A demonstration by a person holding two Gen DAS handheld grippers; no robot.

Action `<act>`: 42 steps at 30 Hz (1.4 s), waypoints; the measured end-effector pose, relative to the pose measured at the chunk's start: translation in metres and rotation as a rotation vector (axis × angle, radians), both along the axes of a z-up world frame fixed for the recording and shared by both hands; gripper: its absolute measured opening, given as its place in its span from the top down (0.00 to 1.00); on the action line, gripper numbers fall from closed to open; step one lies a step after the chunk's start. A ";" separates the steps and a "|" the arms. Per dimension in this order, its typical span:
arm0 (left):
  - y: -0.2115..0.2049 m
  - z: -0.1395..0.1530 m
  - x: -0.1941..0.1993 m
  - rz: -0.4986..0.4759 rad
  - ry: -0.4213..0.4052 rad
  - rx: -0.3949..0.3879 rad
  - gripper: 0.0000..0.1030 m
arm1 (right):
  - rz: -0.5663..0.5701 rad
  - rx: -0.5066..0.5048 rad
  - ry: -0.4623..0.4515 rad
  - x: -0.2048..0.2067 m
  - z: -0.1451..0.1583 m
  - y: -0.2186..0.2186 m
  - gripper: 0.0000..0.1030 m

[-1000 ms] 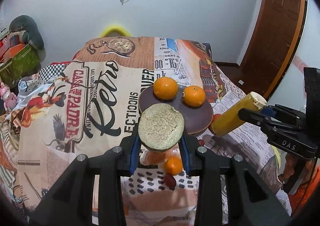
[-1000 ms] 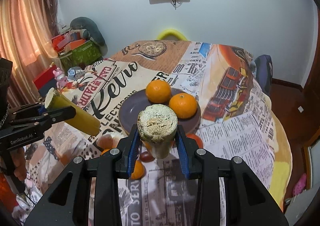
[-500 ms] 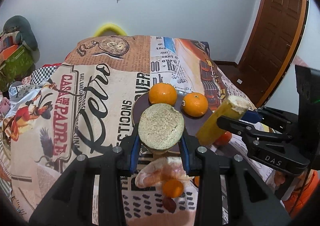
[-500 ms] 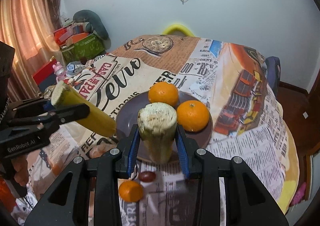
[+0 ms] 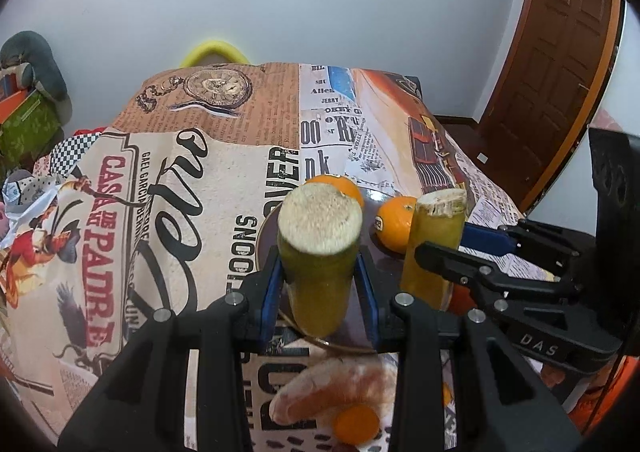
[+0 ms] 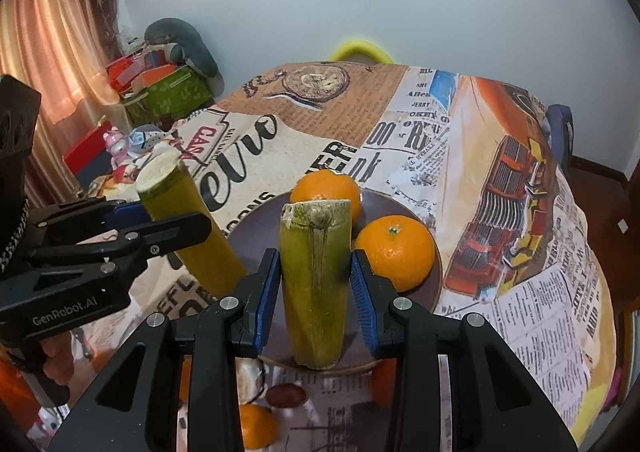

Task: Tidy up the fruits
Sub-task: 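Carry both sugarcane pieces to the dark plate and lower them beside the oranges, then open both grippers to release the sugarcane pieces on the plate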

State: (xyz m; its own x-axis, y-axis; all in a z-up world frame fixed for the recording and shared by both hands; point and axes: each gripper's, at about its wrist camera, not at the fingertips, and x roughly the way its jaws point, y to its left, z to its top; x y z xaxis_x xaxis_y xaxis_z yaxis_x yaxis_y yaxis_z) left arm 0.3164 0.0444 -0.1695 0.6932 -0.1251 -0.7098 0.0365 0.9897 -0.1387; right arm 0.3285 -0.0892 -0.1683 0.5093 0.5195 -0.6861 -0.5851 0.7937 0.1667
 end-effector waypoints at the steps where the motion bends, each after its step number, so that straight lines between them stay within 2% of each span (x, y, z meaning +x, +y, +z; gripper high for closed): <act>1: 0.001 -0.001 0.003 0.001 0.001 -0.005 0.66 | 0.002 0.003 0.002 0.001 -0.001 0.000 0.68; 19: -0.019 -0.018 0.032 -0.034 0.030 0.024 0.66 | -0.006 -0.001 0.045 0.014 -0.013 -0.010 0.68; 29: -0.033 -0.023 0.039 -0.059 0.052 0.063 0.65 | -0.043 0.007 0.009 0.003 -0.002 -0.032 0.68; 34: -0.031 -0.022 0.036 -0.056 0.072 0.038 0.62 | -0.070 -0.009 0.004 -0.001 -0.001 -0.045 0.68; 40: -0.025 -0.013 0.025 -0.035 0.061 0.041 0.58 | -0.091 -0.011 0.004 -0.007 -0.001 -0.056 0.64; 42: -0.023 -0.009 0.018 -0.030 0.055 0.042 0.58 | -0.097 -0.020 -0.002 -0.010 0.000 -0.059 0.59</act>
State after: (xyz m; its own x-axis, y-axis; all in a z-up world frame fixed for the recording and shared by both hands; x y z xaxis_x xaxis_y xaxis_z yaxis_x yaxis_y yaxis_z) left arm 0.3343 0.0216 -0.1788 0.6496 -0.1148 -0.7515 0.0598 0.9932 -0.1001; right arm 0.3185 -0.1478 -0.1684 0.5577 0.4540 -0.6949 -0.5056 0.8497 0.1494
